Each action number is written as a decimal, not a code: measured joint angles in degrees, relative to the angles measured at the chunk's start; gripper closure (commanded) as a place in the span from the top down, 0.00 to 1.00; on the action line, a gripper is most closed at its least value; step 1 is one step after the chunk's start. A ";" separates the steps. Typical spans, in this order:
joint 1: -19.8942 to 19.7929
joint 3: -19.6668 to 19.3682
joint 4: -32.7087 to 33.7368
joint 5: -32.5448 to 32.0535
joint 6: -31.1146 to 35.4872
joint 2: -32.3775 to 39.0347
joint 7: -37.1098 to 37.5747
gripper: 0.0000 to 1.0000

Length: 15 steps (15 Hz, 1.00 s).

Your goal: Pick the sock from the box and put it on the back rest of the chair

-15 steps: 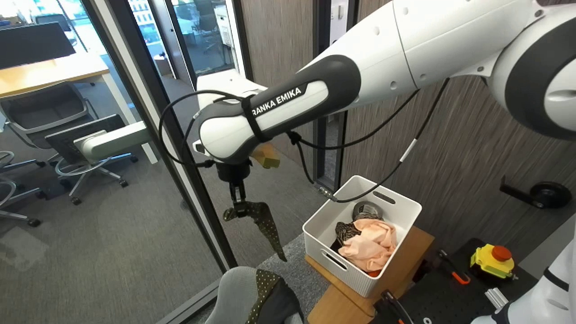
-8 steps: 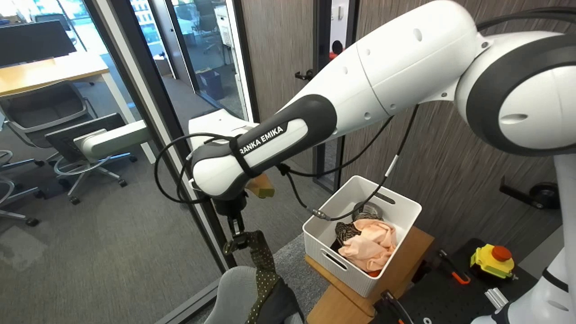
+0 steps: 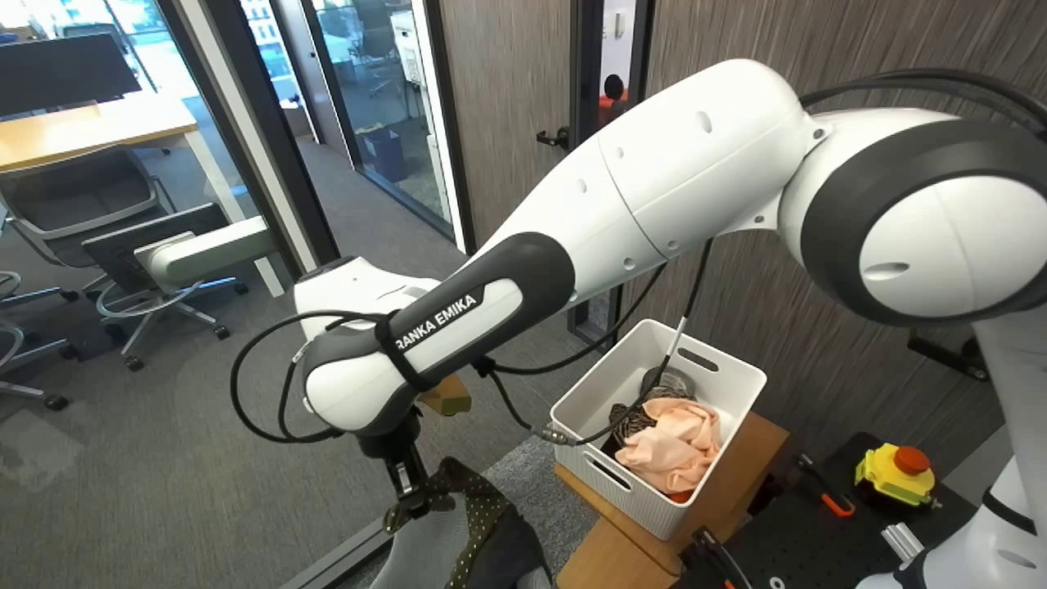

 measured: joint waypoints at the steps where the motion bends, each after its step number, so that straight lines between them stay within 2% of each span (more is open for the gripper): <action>1: 0.57 0.15 0.73 -0.01 -0.11 1.07 -0.04 0.08; 7: 3.15 0.31 6.05 -0.27 -0.07 9.55 -0.08 0.08; 15: 6.04 0.21 17.49 -1.32 -0.59 23.37 -0.07 0.08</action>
